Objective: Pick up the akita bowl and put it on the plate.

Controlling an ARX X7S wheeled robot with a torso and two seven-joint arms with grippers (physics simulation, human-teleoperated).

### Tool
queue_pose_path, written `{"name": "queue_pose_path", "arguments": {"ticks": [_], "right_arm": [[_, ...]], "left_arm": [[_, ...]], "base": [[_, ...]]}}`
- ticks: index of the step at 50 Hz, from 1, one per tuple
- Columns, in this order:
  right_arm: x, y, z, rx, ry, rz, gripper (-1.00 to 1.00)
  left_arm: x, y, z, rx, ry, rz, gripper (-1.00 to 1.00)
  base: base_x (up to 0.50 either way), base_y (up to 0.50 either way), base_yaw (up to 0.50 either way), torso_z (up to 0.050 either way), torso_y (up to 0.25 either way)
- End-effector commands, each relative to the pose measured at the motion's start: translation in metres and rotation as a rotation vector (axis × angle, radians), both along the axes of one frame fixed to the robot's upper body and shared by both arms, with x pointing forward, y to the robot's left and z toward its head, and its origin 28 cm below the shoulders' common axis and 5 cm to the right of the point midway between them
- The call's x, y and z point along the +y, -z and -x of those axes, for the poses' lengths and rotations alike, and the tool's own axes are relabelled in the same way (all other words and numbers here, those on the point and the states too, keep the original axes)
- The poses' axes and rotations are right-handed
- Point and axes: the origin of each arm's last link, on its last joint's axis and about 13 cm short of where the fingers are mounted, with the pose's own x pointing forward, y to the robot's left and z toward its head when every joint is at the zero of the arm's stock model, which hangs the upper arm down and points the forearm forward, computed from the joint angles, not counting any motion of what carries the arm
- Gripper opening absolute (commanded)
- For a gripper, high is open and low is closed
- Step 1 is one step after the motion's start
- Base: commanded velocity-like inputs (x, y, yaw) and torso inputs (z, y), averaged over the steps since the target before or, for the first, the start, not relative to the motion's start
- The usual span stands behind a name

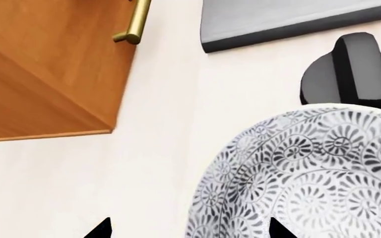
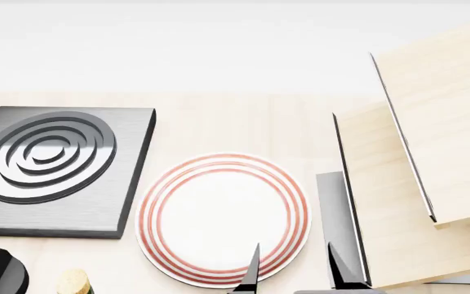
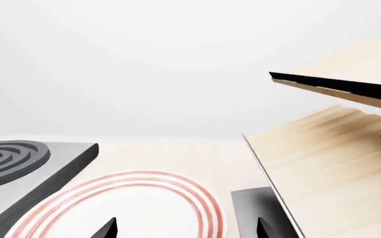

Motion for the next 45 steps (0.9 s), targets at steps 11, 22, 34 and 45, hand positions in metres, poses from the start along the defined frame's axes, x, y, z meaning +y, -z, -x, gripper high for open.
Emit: {"name": "queue_pose_path", "arguments": {"ticks": [11,22,34,45], "right_arm": [[0.001,0.001,-0.001,0.006,0.001,0.003,1.0],[0.001,0.003,-0.002,0.008,0.002,0.005,1.0],[0.002,0.003,-0.002,0.011,0.002,0.006,1.0],[0.002,0.005,-0.003,0.015,0.002,0.006,1.0]], "left_arm": [[0.002,0.014,0.004,0.071,-0.006,0.009,1.0],[0.002,0.021,0.005,0.09,-0.017,0.018,1.0],[0.003,0.028,0.006,0.109,-0.024,0.02,1.0],[0.004,0.037,0.003,0.147,-0.029,0.015,1.0]], "base": [[0.0,0.0,0.0,0.0,0.0],[0.0,0.0,0.0,0.0,0.0],[0.0,0.0,0.0,0.0,0.0],[0.0,0.0,0.0,0.0,0.0]]}}
